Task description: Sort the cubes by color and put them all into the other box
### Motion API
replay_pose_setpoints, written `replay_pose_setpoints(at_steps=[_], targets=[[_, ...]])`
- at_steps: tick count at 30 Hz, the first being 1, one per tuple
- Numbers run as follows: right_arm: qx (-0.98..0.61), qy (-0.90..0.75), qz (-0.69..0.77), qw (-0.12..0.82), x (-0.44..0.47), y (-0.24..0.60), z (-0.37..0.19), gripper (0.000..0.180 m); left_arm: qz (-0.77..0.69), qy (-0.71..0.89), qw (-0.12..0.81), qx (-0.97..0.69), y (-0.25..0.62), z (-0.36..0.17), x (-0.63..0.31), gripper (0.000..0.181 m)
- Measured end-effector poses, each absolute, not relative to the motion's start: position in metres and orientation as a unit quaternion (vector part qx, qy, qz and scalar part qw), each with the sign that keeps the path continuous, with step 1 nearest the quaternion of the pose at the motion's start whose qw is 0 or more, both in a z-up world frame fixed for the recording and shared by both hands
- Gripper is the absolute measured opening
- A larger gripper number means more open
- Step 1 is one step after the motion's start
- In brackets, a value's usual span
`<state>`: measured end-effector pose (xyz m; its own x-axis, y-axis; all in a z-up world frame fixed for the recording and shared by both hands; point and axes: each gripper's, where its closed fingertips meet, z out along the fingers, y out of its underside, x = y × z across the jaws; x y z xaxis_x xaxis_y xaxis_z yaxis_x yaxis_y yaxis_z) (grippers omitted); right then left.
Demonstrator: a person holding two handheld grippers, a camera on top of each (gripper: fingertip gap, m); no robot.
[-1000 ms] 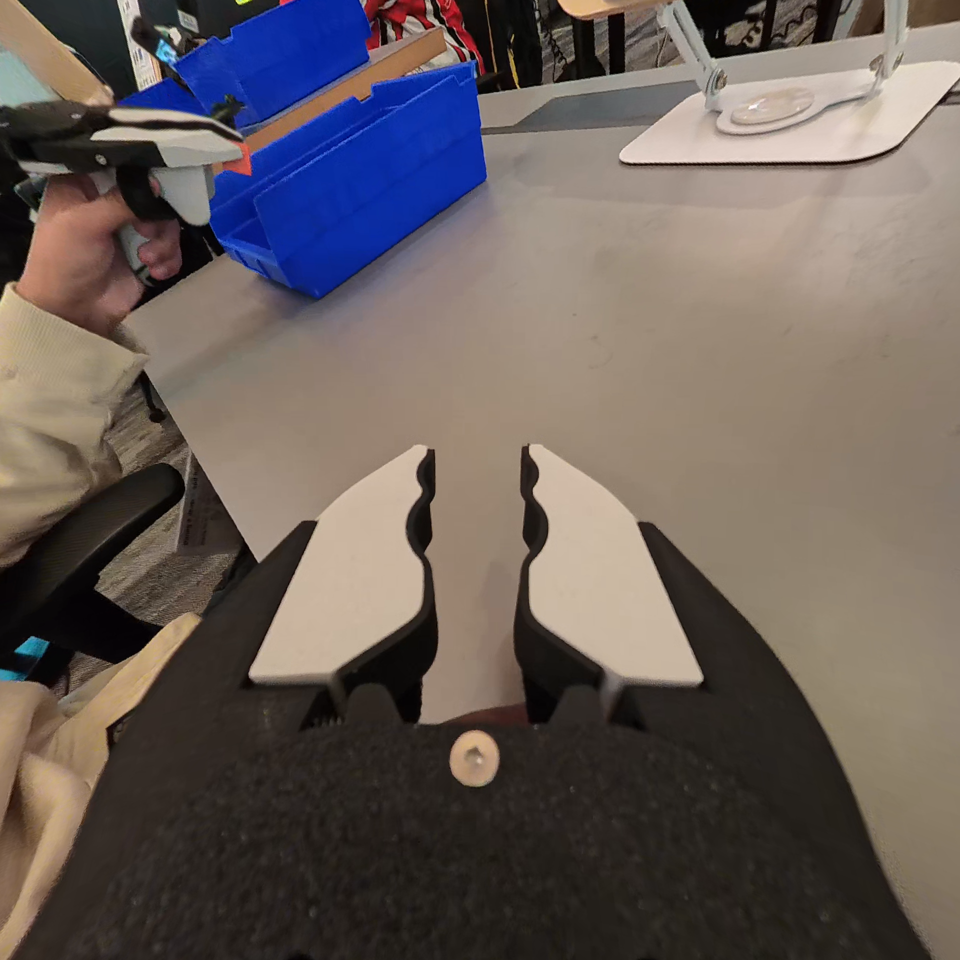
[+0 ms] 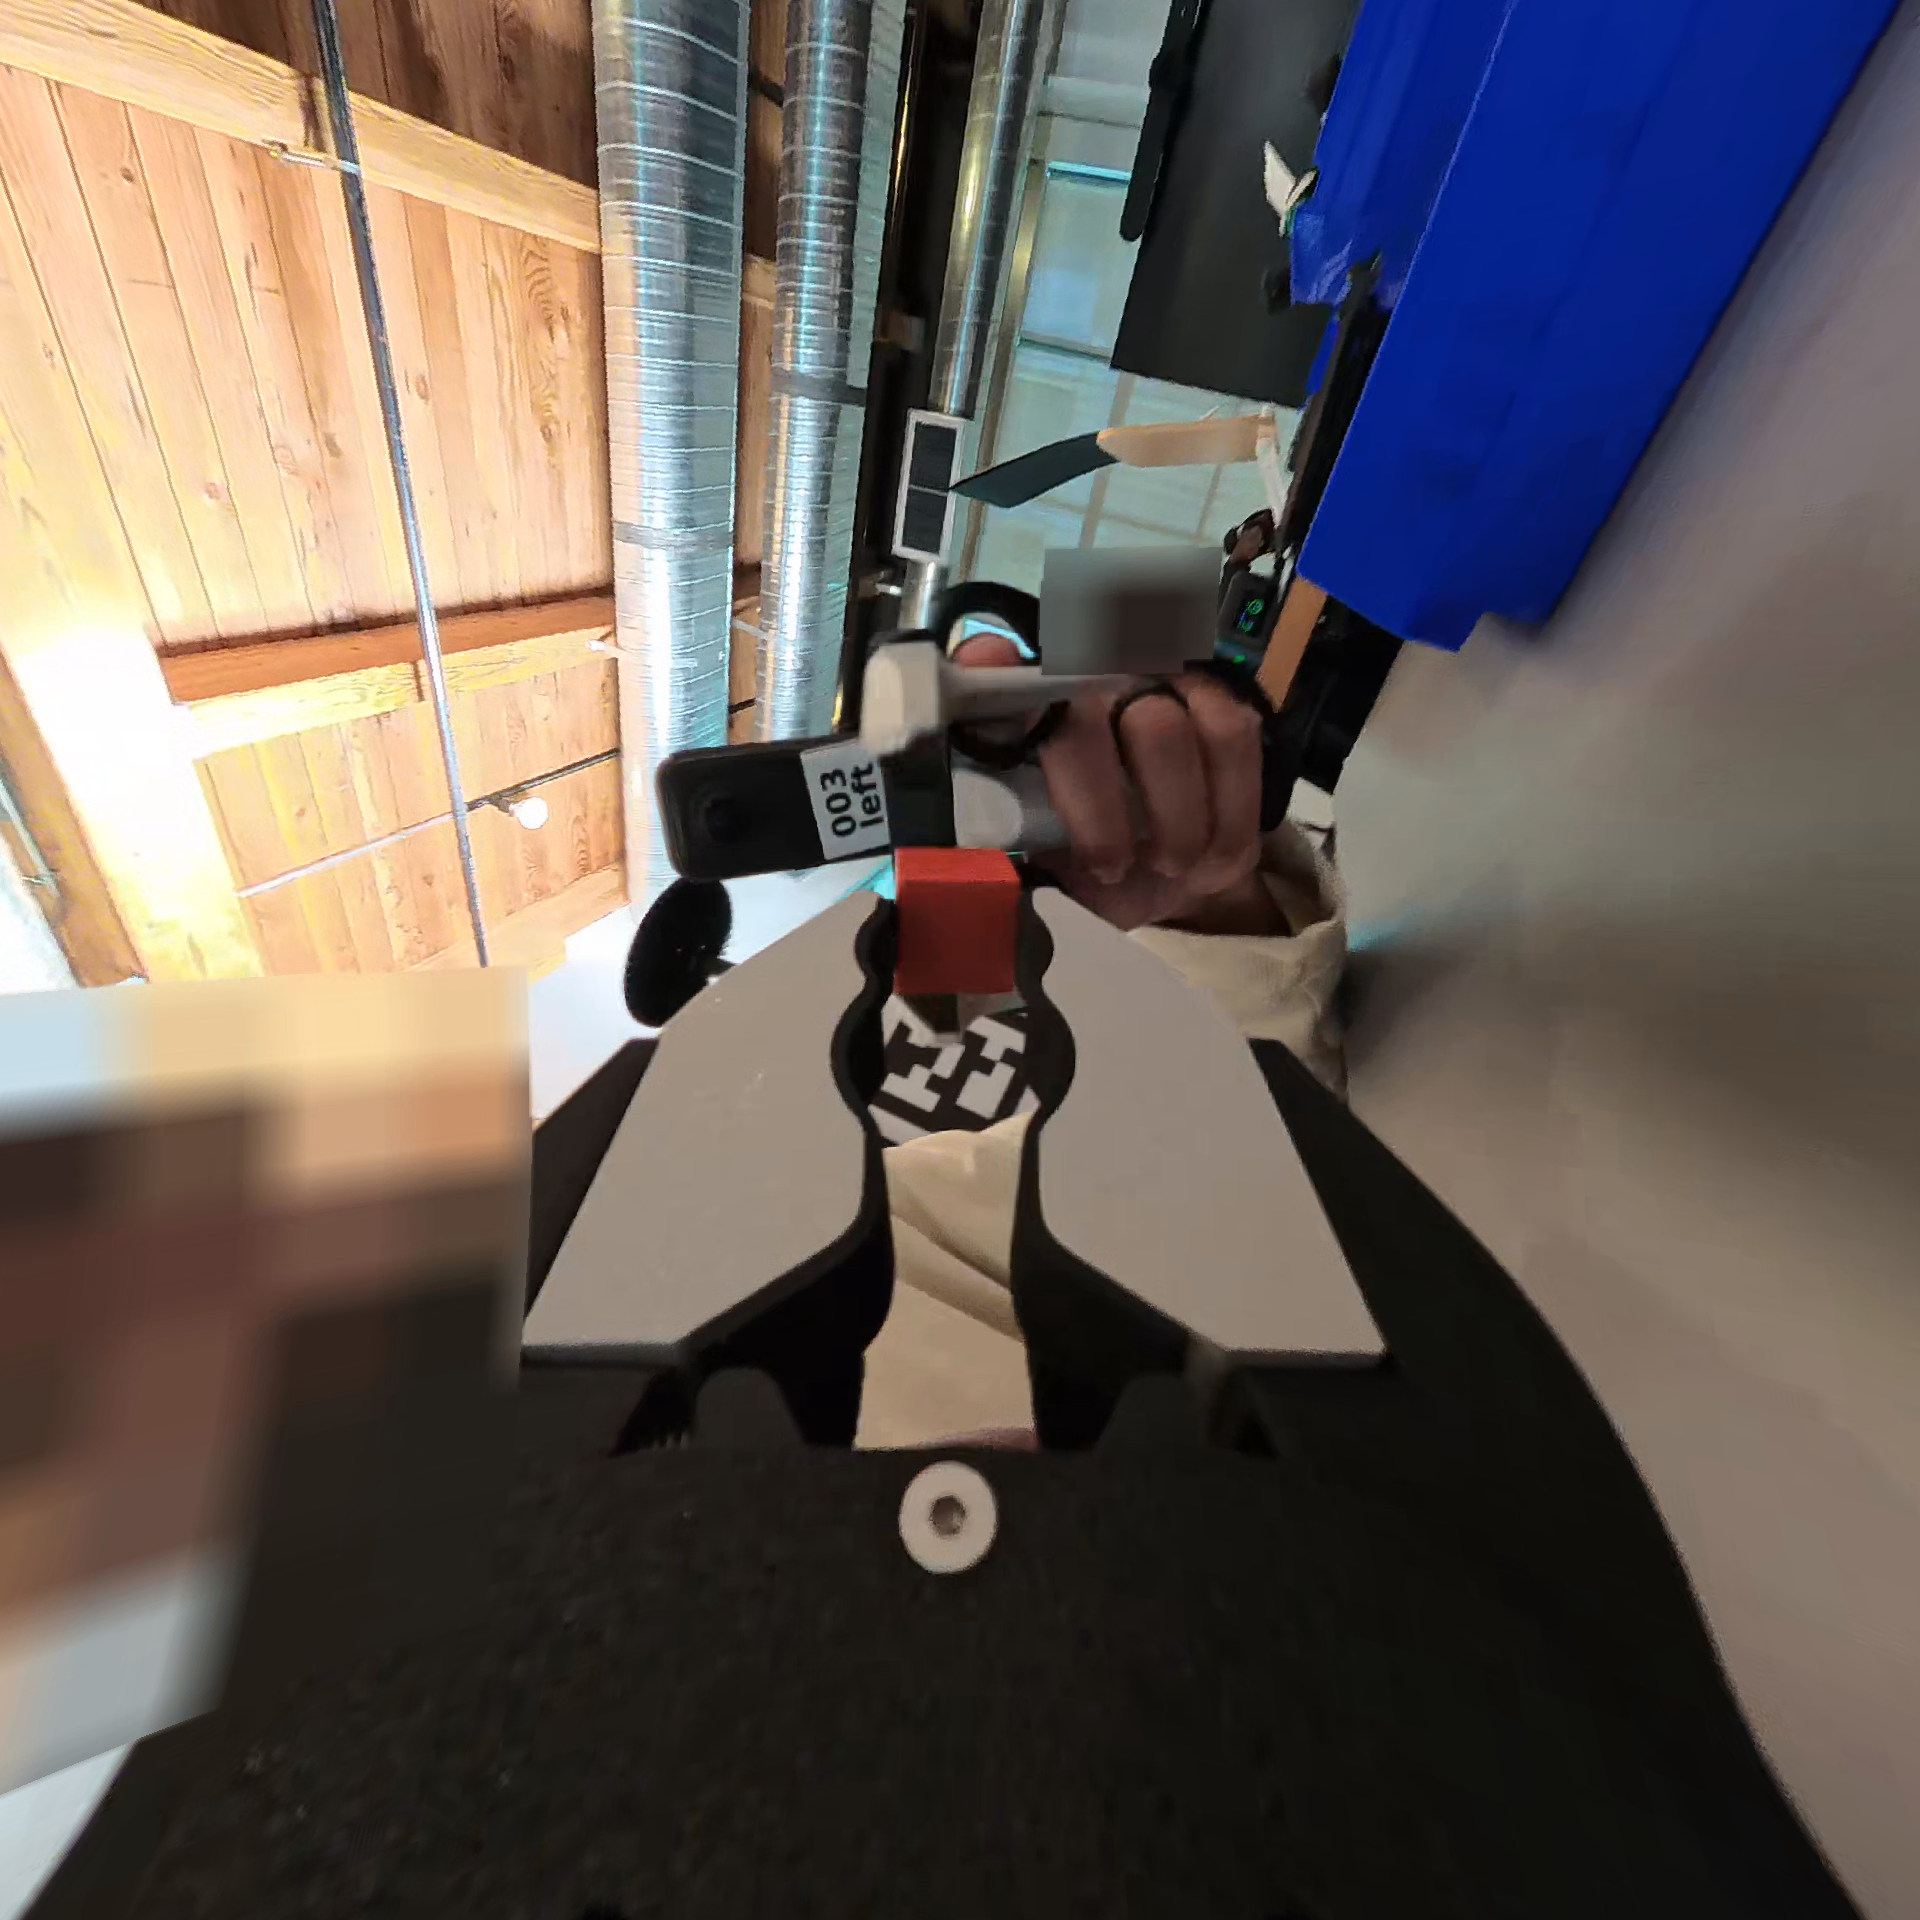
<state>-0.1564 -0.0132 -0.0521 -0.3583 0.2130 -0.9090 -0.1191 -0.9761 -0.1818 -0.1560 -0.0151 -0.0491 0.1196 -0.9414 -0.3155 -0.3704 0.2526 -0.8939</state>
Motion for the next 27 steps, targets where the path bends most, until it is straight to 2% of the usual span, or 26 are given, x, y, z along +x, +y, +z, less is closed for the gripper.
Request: replay_pose_setpoints(at_steps=[4, 9, 11, 19, 21, 24, 27], targets=[[-0.630, -0.095, 0.736, 0.230, -0.134, -0.019, -0.064, 0.022, -0.257, 0.432, 0.531, -0.682, 0.000, -0.057, -0.201, 0.061], [-0.747, -0.174, 0.409, 0.494, -0.085, -0.012, -0.096, 0.022, -0.254, 0.238, 0.513, -0.785, 0.003, -0.109, -0.261, 0.057], [-0.744, -0.183, 0.340, 0.545, -0.074, -0.018, -0.093, 0.022, -0.243, 0.214, 0.511, -0.796, 0.004, -0.122, -0.274, 0.057], [-0.747, -0.168, 0.339, 0.547, -0.063, -0.021, -0.091, 0.022, -0.257, 0.236, 0.490, -0.799, -0.003, -0.128, -0.268, 0.053], [-0.737, -0.164, 0.316, 0.574, -0.039, -0.012, -0.069, 0.022, -0.255, 0.250, 0.487, -0.797, -0.005, -0.128, -0.264, 0.053], [-0.749, -0.141, 0.208, 0.614, 0.039, 0.034, -0.025, 0.022, -0.251, 0.260, 0.488, -0.795, -0.006, -0.128, -0.261, 0.052], [-0.832, -0.172, 0.116, 0.514, 0.112, 0.108, -0.043, 0.022, -0.261, 0.263, 0.482, -0.794, -0.006, -0.128, -0.256, 0.052]])
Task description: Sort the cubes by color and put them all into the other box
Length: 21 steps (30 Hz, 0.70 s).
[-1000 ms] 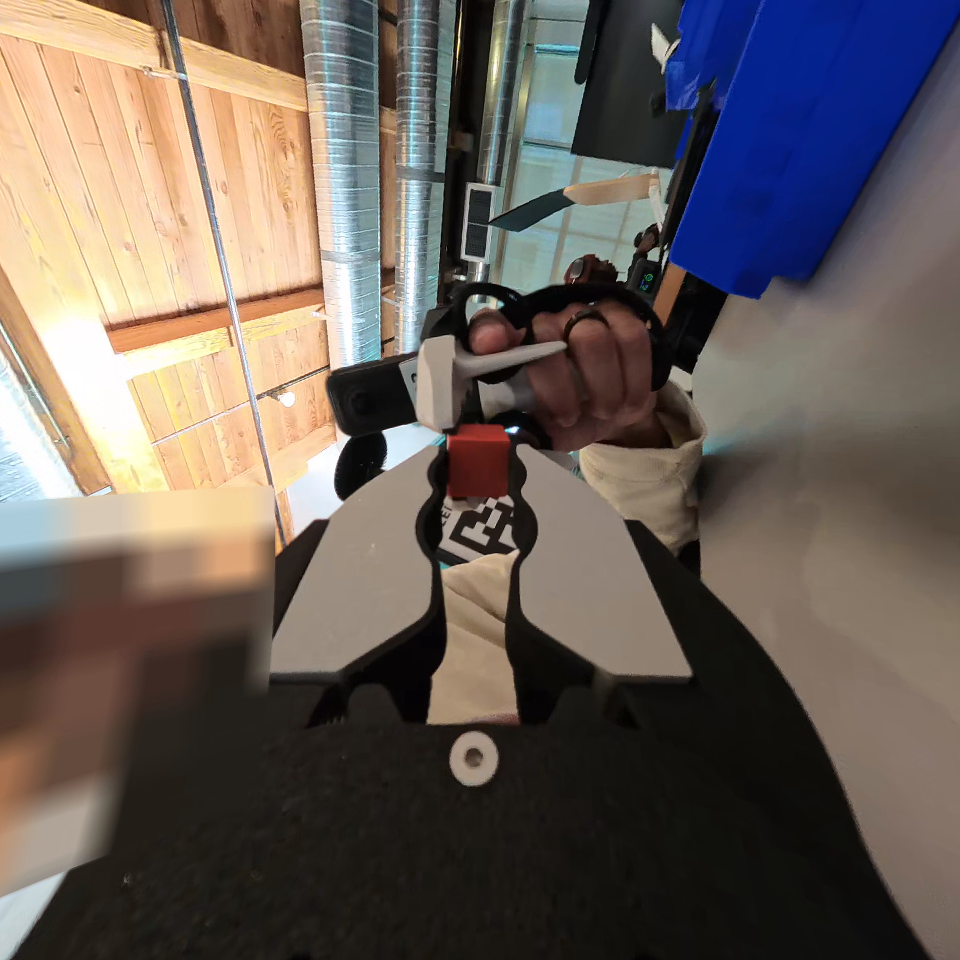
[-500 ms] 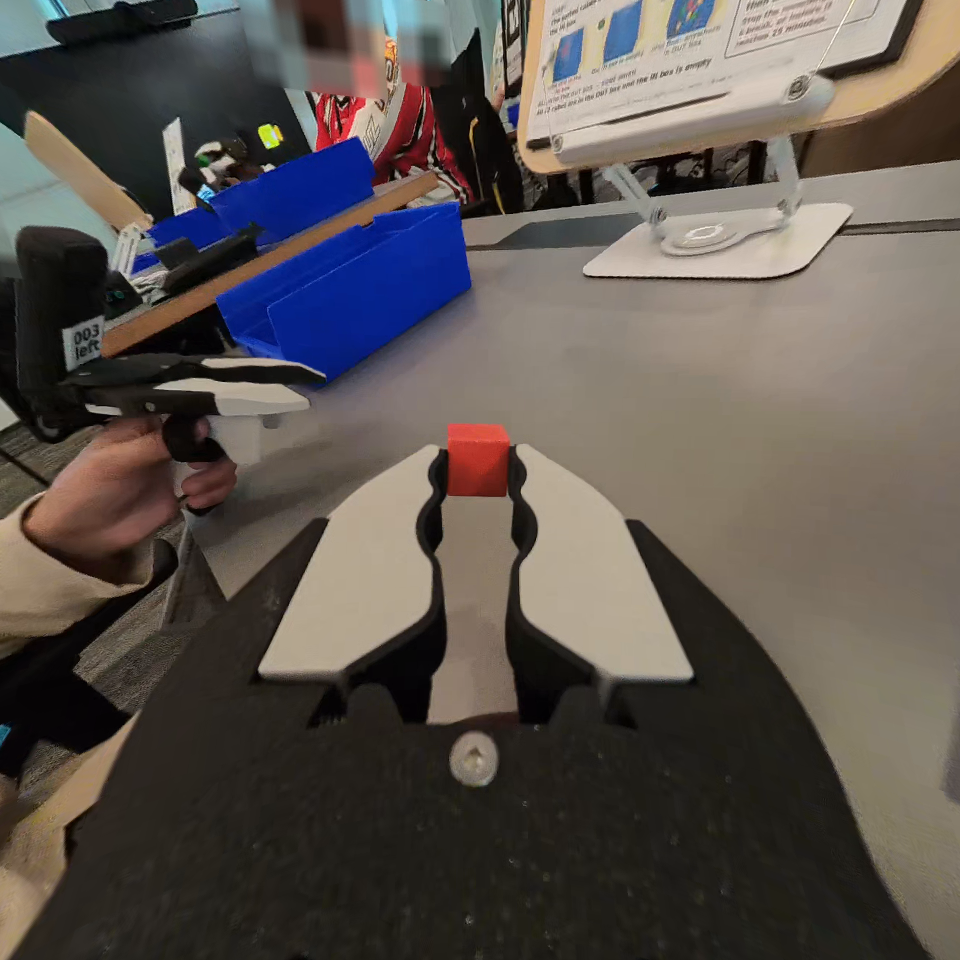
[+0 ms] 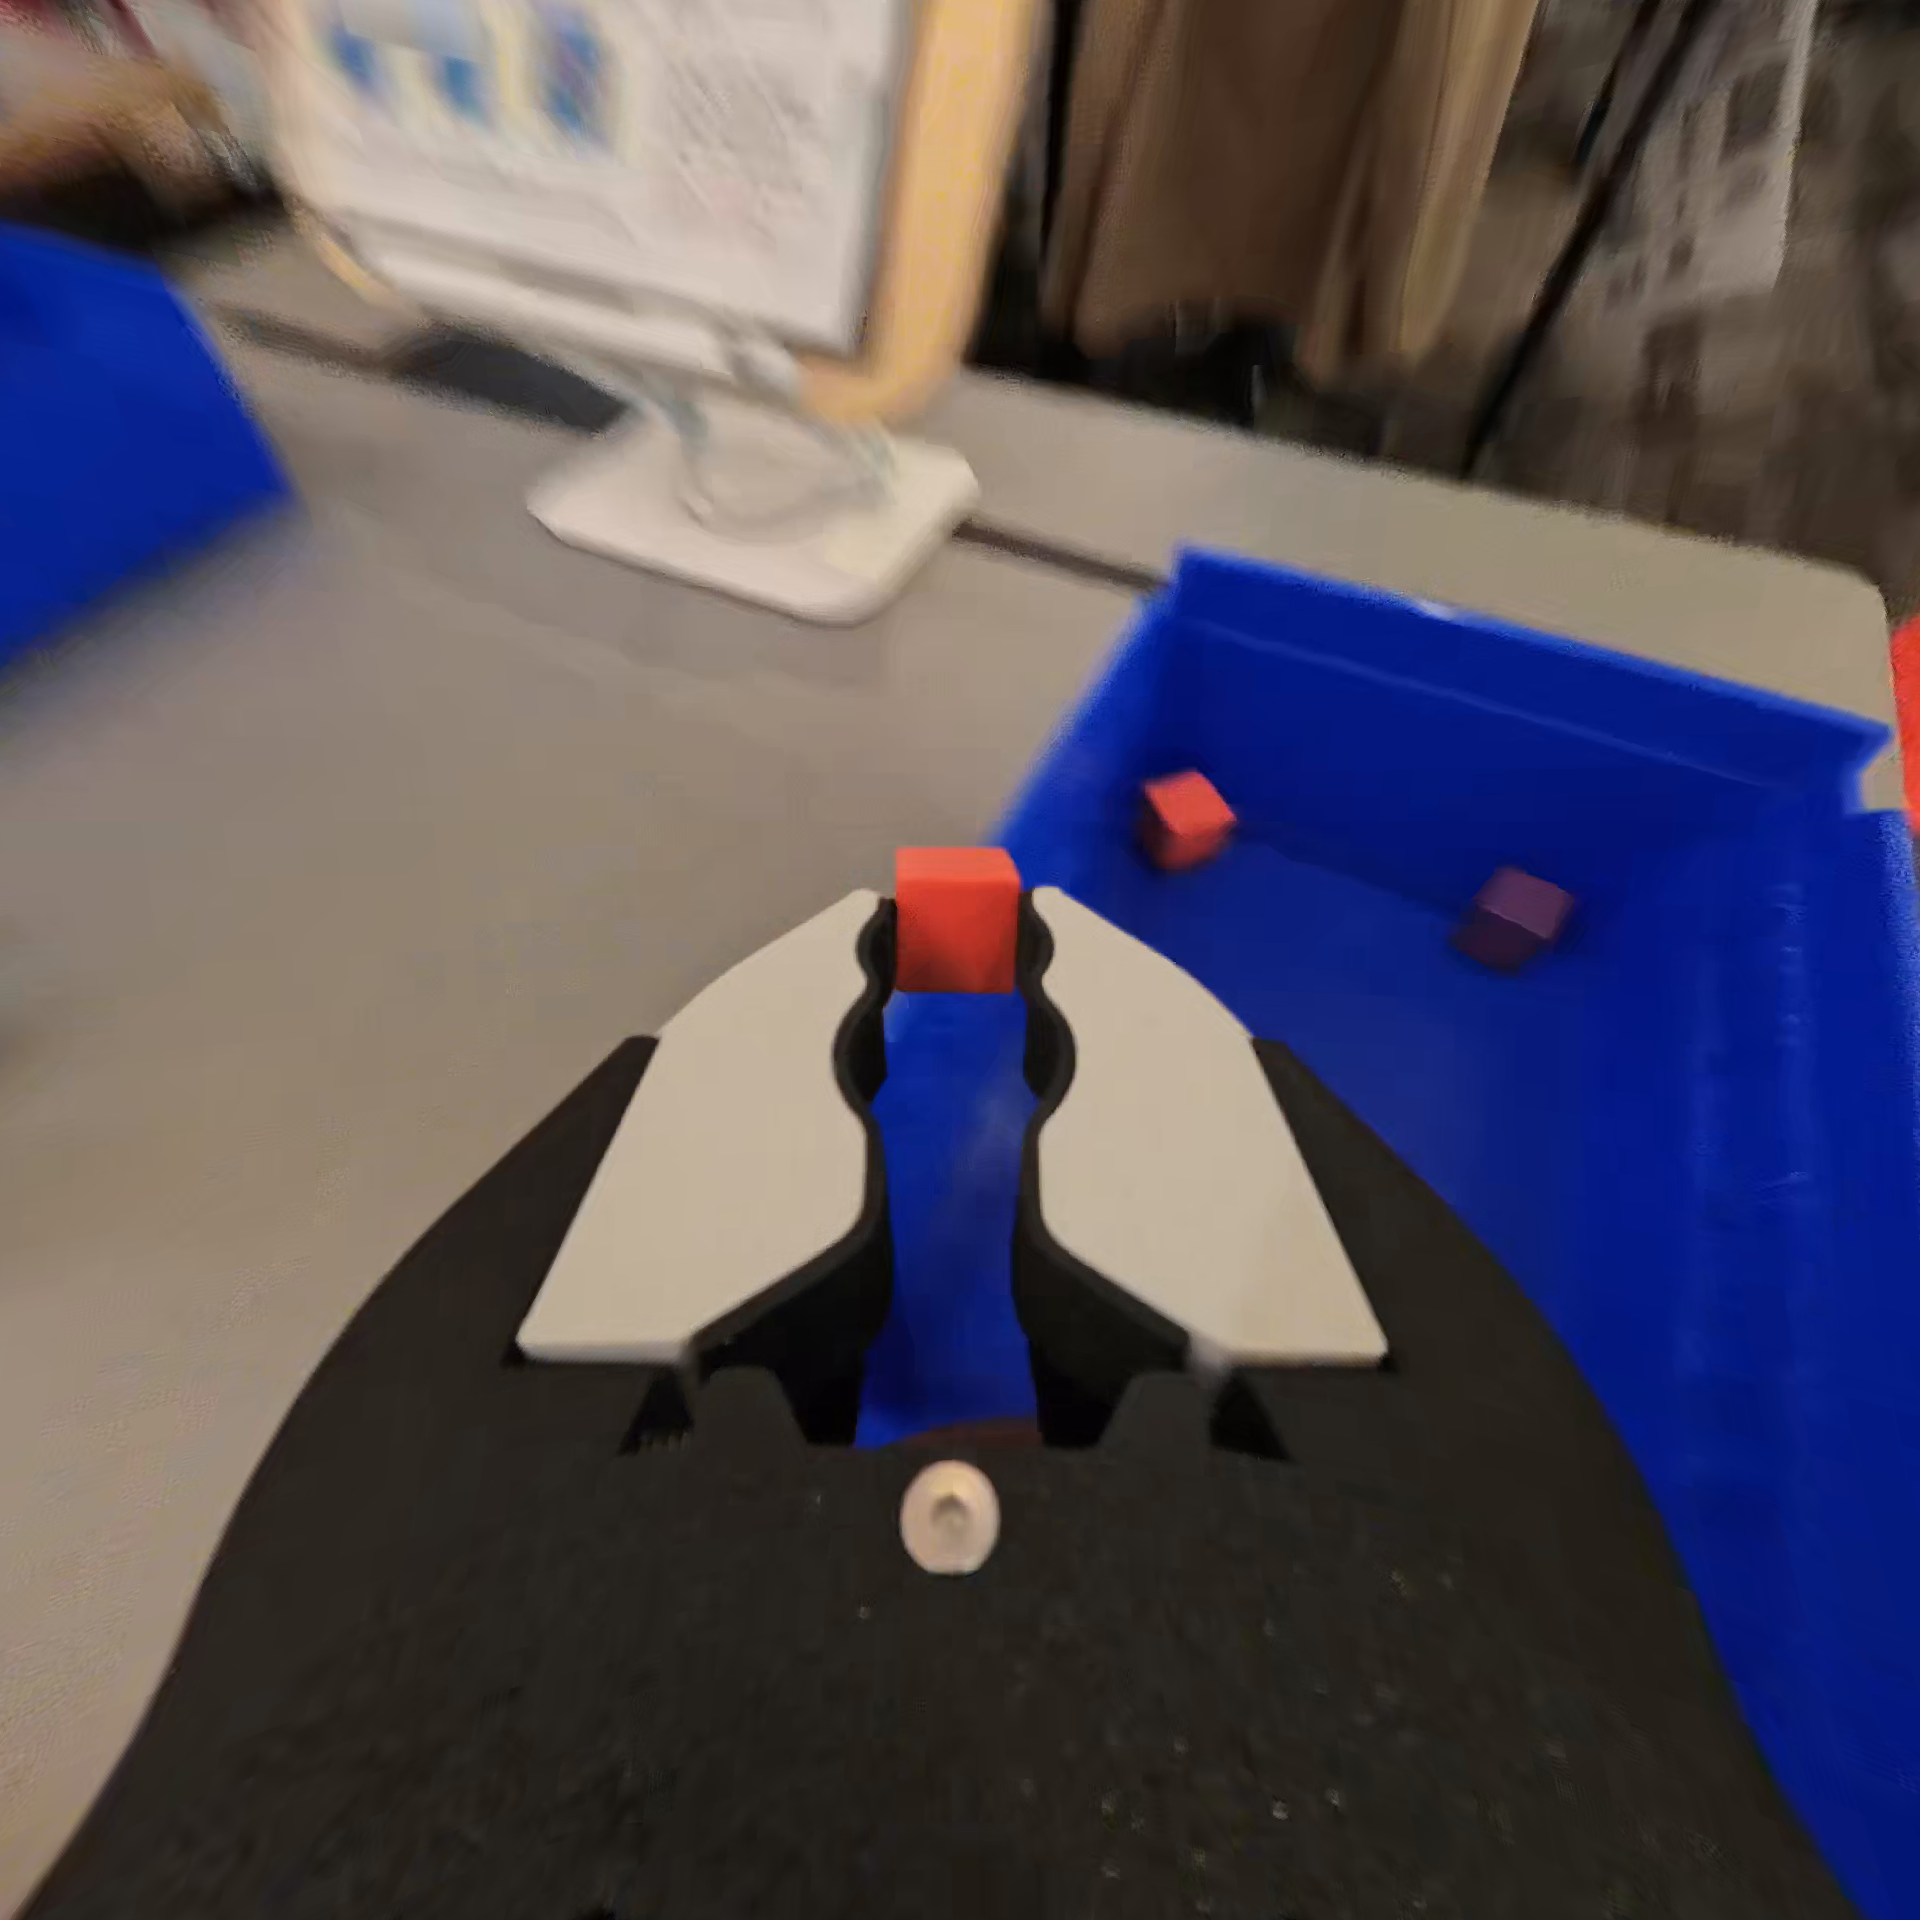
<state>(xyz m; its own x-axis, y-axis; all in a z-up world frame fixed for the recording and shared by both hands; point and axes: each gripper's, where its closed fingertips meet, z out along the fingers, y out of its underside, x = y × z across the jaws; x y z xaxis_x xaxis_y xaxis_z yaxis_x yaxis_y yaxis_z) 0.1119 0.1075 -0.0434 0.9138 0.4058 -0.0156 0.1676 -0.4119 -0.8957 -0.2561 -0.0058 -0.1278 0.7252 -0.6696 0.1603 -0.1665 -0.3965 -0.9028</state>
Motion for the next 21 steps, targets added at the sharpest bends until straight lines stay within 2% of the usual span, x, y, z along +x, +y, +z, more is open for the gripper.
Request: replay_pose_setpoints(at_steps=[4, 9, 13, 17, 19, 21], targets=[[-0.901, -0.221, 0.115, 0.354, 0.150, 0.190, -0.109, 0.022, -0.279, 0.266, 0.474, -0.792, -0.009, -0.127, -0.250, 0.052], [-0.930, -0.271, 0.041, 0.244, 0.160, 0.232, -0.166, 0.023, -0.262, 0.273, 0.474, -0.795, -0.010, -0.130, -0.255, 0.052], [-0.933, -0.294, 0.002, 0.209, 0.156, 0.247, -0.185, 0.022, -0.265, 0.270, 0.467, -0.799, -0.013, -0.134, -0.258, 0.052], [-0.936, -0.281, 0.035, 0.210, 0.146, 0.255, -0.185, 0.023, -0.265, 0.271, 0.464, -0.801, -0.015, -0.135, -0.260, 0.053], [-0.936, -0.266, 0.062, 0.224, 0.142, 0.256, -0.180, 0.038, -0.266, 0.274, 0.463, -0.800, -0.017, -0.135, -0.259, 0.053], [-0.933, -0.250, 0.078, 0.249, 0.146, 0.252, -0.163, 0.042, -0.267, 0.280, 0.462, -0.798, -0.020, -0.133, -0.258, 0.053]])
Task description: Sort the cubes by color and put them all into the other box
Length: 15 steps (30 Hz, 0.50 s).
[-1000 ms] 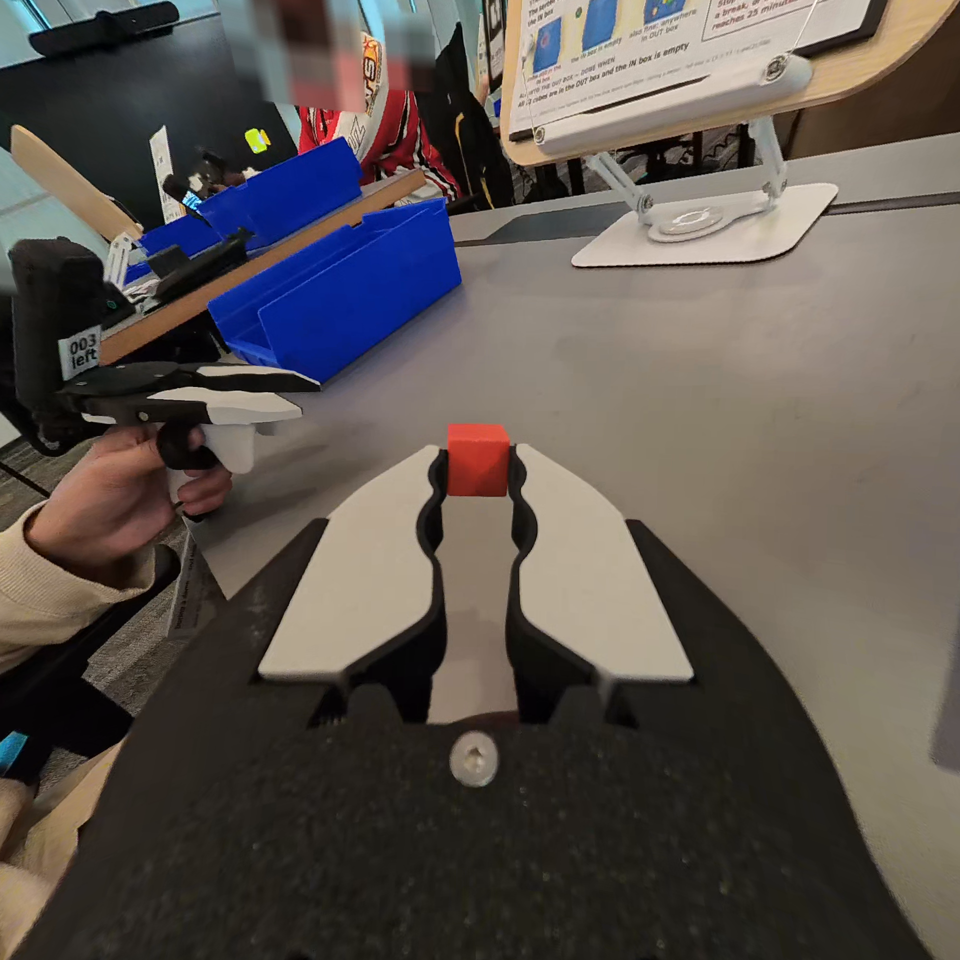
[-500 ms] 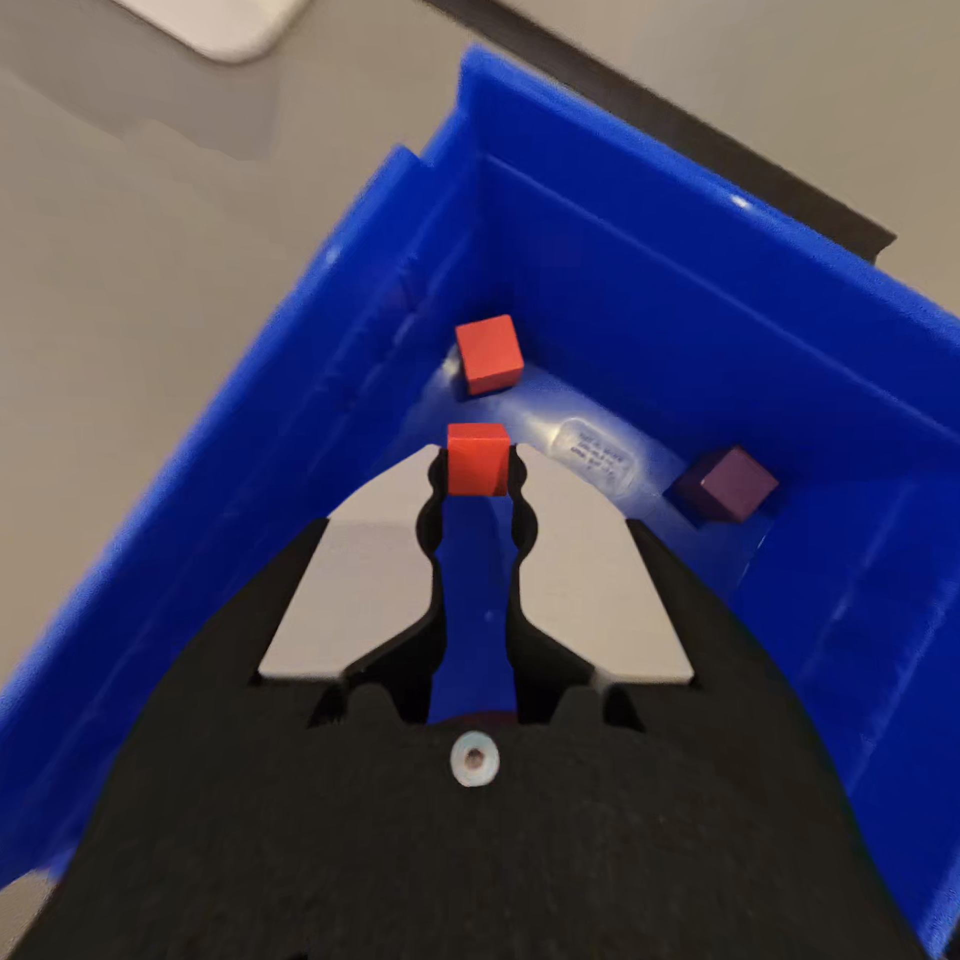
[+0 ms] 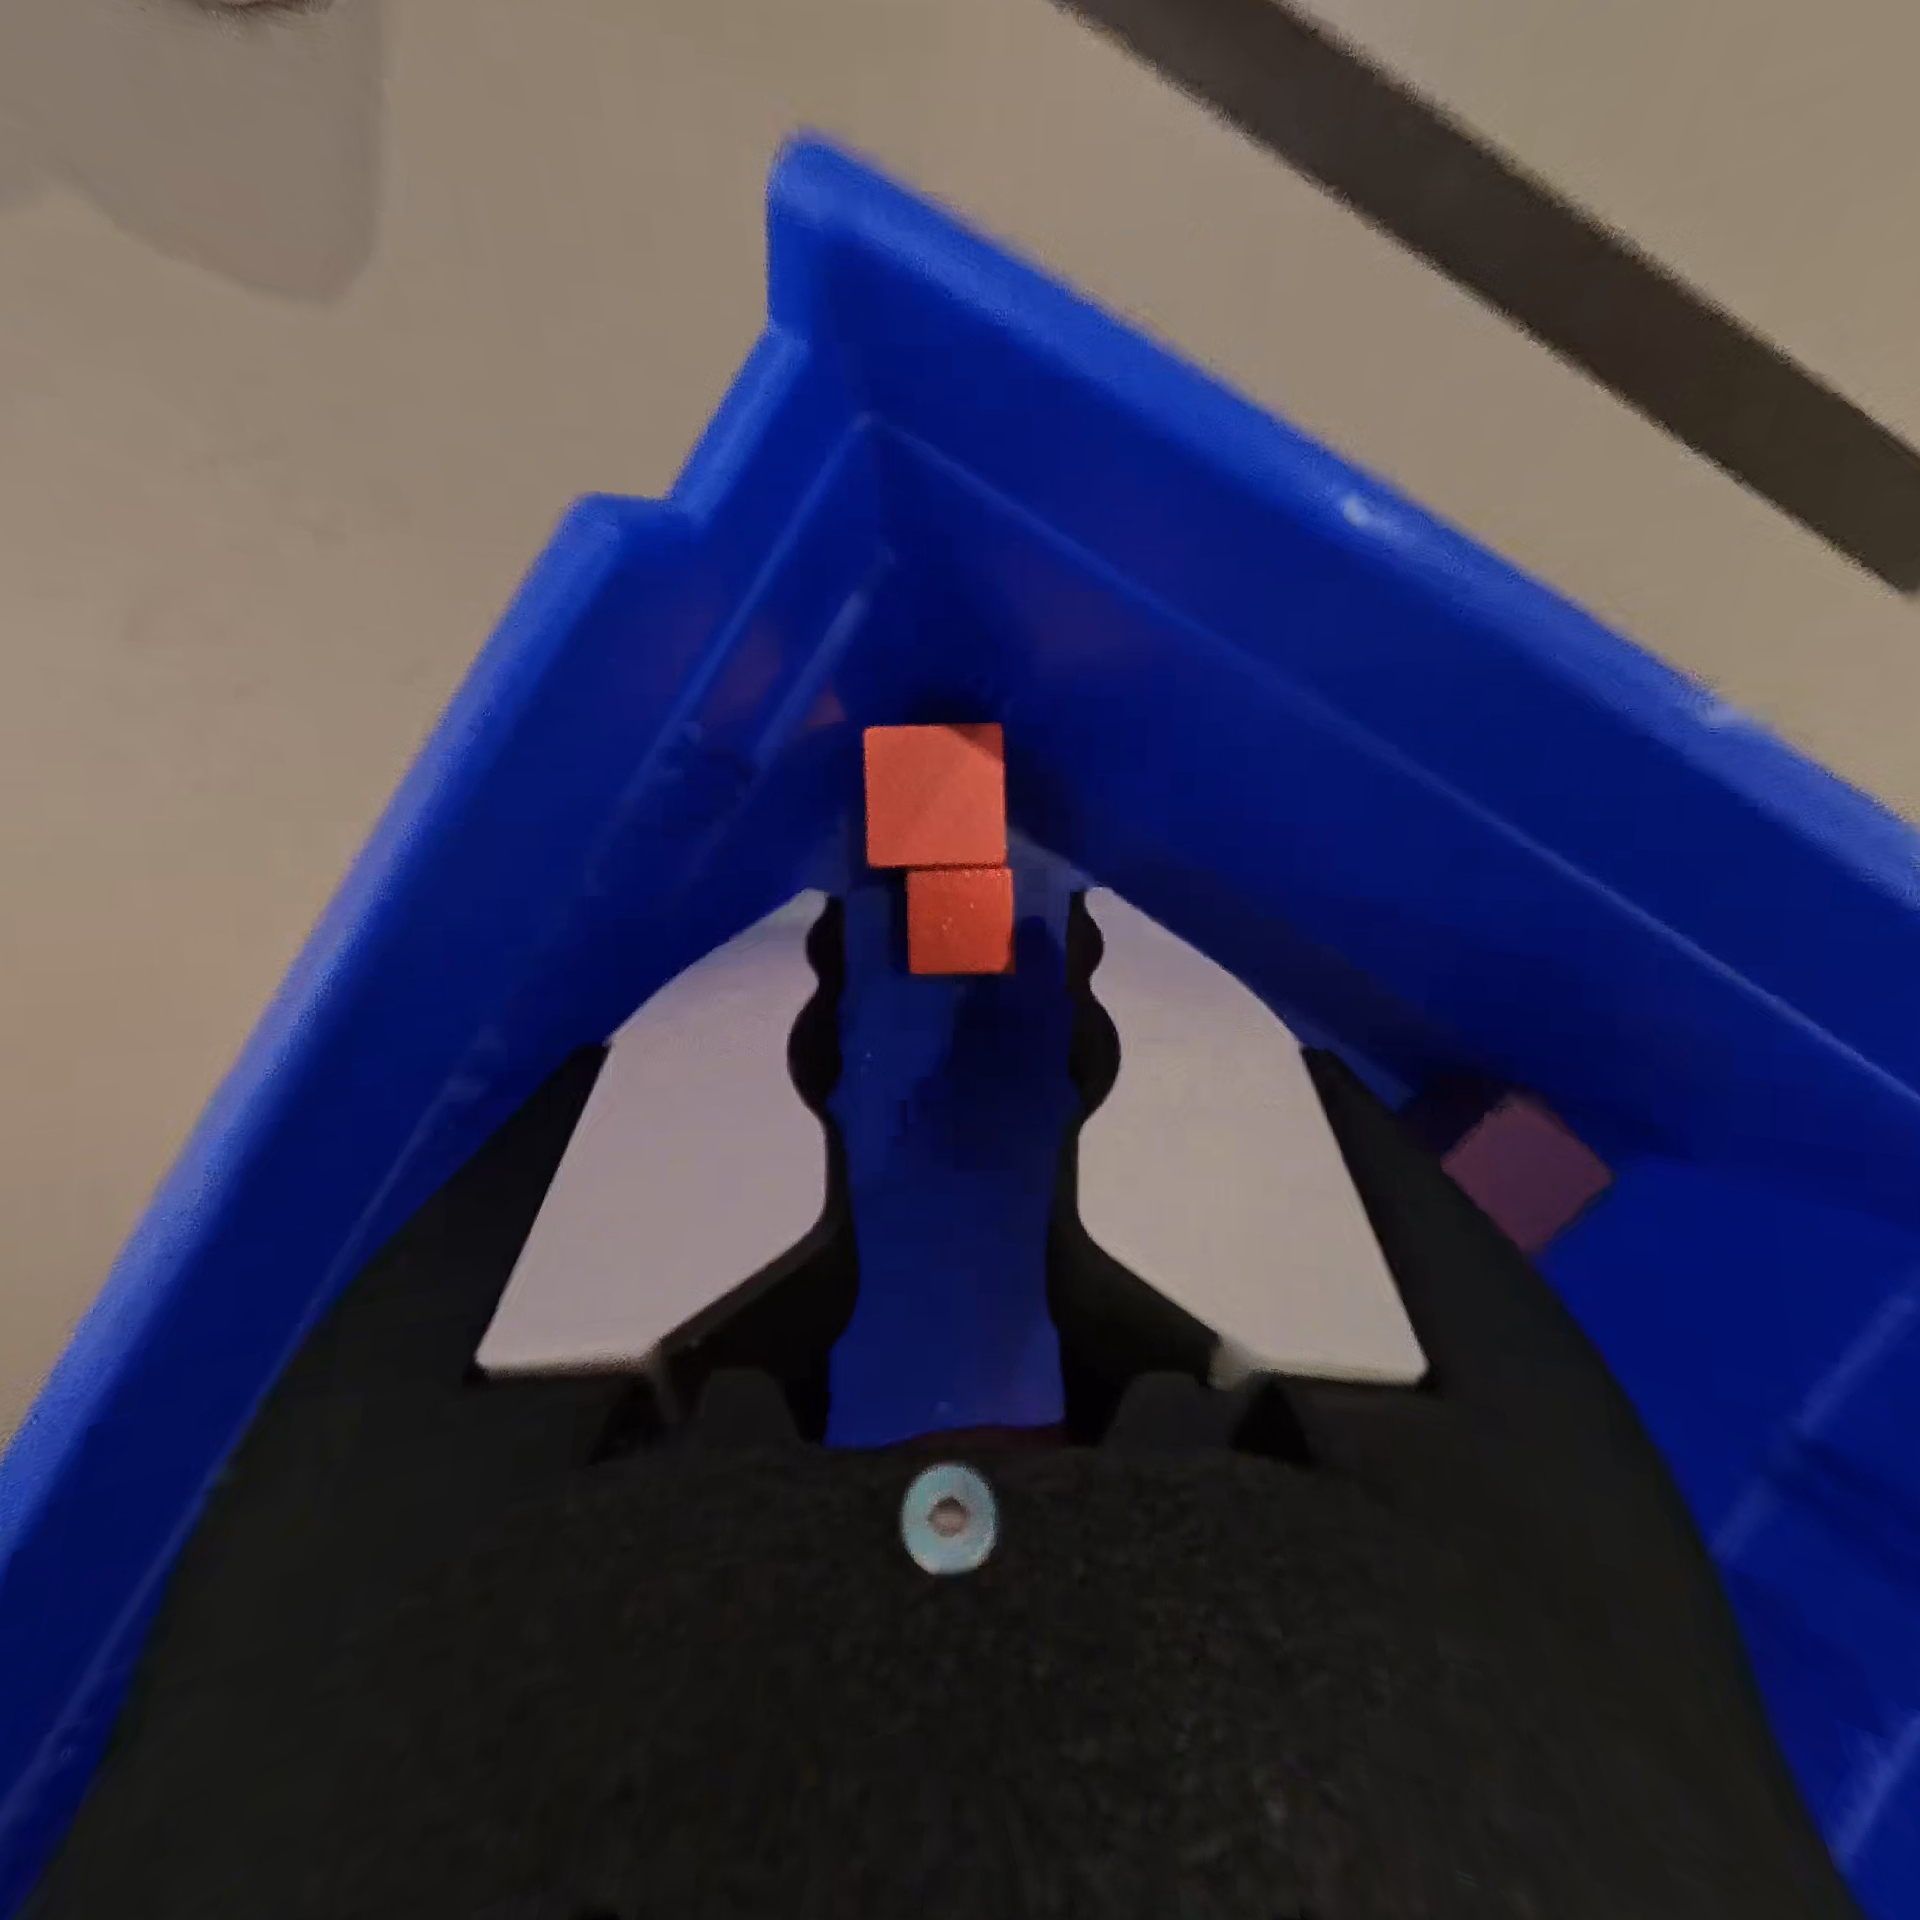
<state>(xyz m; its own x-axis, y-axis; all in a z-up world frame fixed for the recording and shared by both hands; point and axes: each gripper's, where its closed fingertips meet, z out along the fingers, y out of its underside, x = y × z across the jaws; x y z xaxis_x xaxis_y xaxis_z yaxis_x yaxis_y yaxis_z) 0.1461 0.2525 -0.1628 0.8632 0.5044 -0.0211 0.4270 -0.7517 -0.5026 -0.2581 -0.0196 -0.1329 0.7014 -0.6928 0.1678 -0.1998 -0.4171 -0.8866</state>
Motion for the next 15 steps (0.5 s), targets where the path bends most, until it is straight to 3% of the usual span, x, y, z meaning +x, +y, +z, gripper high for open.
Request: replay_pose_setpoints(at_steps=[4, 8, 11, 15], targets=[[-0.887, -0.179, 0.106, 0.412, 0.156, 0.223, -0.069, 0.042, -0.264, 0.280, 0.473, -0.792, -0.021, -0.126, -0.260, 0.053], [-0.761, -0.125, 0.243, 0.588, 0.102, 0.118, 0.016, 0.038, -0.257, 0.266, 0.493, -0.788, -0.015, -0.118, -0.266, 0.053], [-0.691, -0.145, 0.338, 0.623, 0.027, 0.031, 0.000, 0.036, -0.249, 0.255, 0.506, -0.786, -0.010, -0.112, -0.270, 0.053], [-0.684, -0.148, 0.394, 0.595, -0.036, -0.029, -0.059, 0.052, -0.231, 0.250, 0.529, -0.777, -0.005, -0.109, -0.273, 0.052]])
